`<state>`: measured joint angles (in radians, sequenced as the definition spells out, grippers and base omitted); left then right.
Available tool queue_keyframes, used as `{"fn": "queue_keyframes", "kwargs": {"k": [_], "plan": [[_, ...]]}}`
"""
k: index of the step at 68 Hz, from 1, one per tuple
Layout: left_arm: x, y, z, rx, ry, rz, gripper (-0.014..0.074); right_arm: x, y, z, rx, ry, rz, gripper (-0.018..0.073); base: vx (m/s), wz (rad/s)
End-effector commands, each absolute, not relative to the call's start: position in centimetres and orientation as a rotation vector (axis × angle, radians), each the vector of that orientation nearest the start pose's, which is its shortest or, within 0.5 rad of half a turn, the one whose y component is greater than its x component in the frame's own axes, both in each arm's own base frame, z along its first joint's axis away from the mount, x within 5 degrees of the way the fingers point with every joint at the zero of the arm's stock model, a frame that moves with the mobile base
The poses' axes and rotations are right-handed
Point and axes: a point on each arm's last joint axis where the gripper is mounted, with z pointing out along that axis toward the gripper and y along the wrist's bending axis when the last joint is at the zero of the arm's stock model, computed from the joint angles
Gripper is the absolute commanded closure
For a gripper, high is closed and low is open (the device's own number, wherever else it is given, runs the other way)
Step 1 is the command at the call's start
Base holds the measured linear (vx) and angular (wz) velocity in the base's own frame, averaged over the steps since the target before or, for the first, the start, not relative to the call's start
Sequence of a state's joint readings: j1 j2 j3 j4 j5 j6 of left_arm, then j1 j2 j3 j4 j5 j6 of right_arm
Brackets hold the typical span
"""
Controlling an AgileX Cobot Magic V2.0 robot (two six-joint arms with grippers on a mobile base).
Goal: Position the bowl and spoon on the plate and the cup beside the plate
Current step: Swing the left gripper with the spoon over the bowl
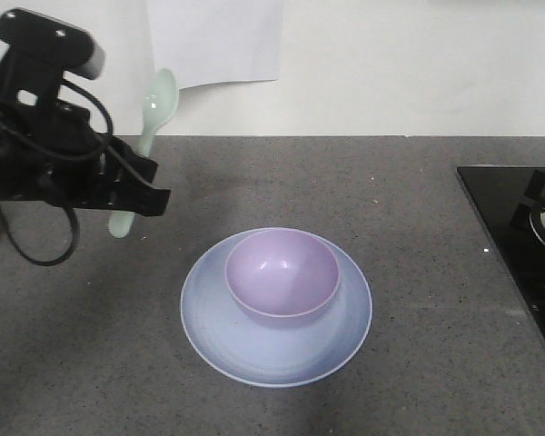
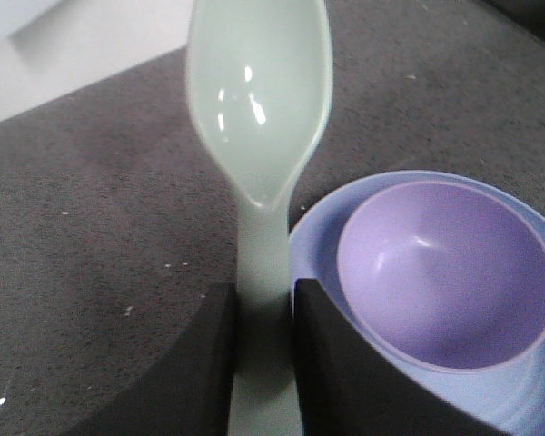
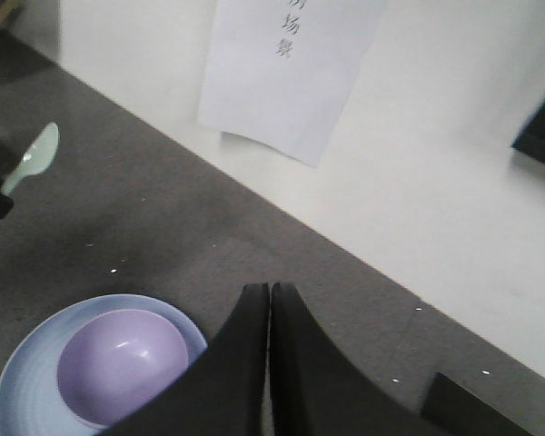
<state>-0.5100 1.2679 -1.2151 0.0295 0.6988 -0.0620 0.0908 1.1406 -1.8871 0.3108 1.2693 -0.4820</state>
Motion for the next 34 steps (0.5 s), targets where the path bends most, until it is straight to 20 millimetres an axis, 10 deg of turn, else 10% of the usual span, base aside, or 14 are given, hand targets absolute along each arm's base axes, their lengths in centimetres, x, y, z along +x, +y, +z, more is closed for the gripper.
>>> {"fn": "queue_keyframes", "kwargs": {"k": [1, 16, 34], "plan": [[24.8, -14.5, 39.9, 0.572, 2.127, -0.36, 0.0602, 10.9, 2.7, 56.8, -0.556, 1.81, -0.009, 0.0564, 0.0, 0.0], [26.9, -16.4, 41.5, 0.701, 2.266, -0.383, 0.0602, 7.4, 0.2, 51.7, -0.319, 1.845, -0.194, 0.0564, 0.0, 0.0], [29.4, -19.3, 38.7, 0.777, 2.471, -0.485, 0.0602, 8.7, -0.1, 41.3, -0.239, 1.972, -0.18, 0.0564, 0.0, 0.0]]}}
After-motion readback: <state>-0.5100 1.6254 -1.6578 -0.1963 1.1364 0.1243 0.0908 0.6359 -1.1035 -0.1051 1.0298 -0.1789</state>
